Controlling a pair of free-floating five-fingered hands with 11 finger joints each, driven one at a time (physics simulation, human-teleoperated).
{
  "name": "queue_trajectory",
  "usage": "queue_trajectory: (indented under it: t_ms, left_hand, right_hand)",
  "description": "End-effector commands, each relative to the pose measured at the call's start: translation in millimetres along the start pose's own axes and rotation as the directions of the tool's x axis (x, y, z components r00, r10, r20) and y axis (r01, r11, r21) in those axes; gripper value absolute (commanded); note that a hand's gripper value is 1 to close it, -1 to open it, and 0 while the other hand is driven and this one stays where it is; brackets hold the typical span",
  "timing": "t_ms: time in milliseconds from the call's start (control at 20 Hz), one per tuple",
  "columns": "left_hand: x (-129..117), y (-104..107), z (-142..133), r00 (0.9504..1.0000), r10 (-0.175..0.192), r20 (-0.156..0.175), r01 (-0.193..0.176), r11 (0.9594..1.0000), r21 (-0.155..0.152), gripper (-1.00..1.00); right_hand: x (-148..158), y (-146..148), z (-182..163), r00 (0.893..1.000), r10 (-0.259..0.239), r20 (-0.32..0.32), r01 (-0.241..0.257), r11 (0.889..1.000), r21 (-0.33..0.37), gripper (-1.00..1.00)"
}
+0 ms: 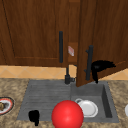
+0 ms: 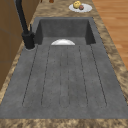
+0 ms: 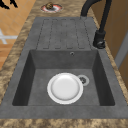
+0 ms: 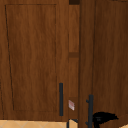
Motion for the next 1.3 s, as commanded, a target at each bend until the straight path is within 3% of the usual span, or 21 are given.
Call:
queue_trajectory:
  t_ms: [0, 300, 600, 900, 1250]
  left_hand:
    - [0.0, 0.0, 0.0, 1.0, 0.0, 0.0, 0.0, 1.0, 0.0, 0.0]
    - [0.0, 0.0, 0.0, 1.0, 0.0, 0.0, 0.0, 1.0, 0.0, 0.0]
    - [0.0, 0.0, 0.0, 1.0, 0.0, 0.0, 0.0, 1.0, 0.0, 0.0]
    - [0.0, 0.0, 0.0, 1.0, 0.0, 0.0, 0.0, 1.0, 0.0, 0.0]
    - [0.0, 0.0, 0.0, 1.0, 0.0, 0.0, 0.0, 1.0, 0.0, 0.0]
  right_hand:
    - [29.1, 1.1, -2.1, 0.998, 0.003, -0.058, -0.004, 1.0, -0.025, -1.0]
    - [68.1, 0.8, -2.8, 0.99, -0.003, -0.143, -0.005, 0.999, -0.054, -1.0]
    - [109.3, 22.1, -13.2, 0.976, 0.011, -0.216, -0.024, 0.998, -0.056, -1.0]
    - [149.0, 41.3, -22.8, 0.949, 0.011, -0.314, -0.045, 0.994, -0.1, -1.0]
    - [195.2, 63.9, -34.3, 0.905, -0.001, -0.426, -0.063, 0.988, -0.138, -1.0]
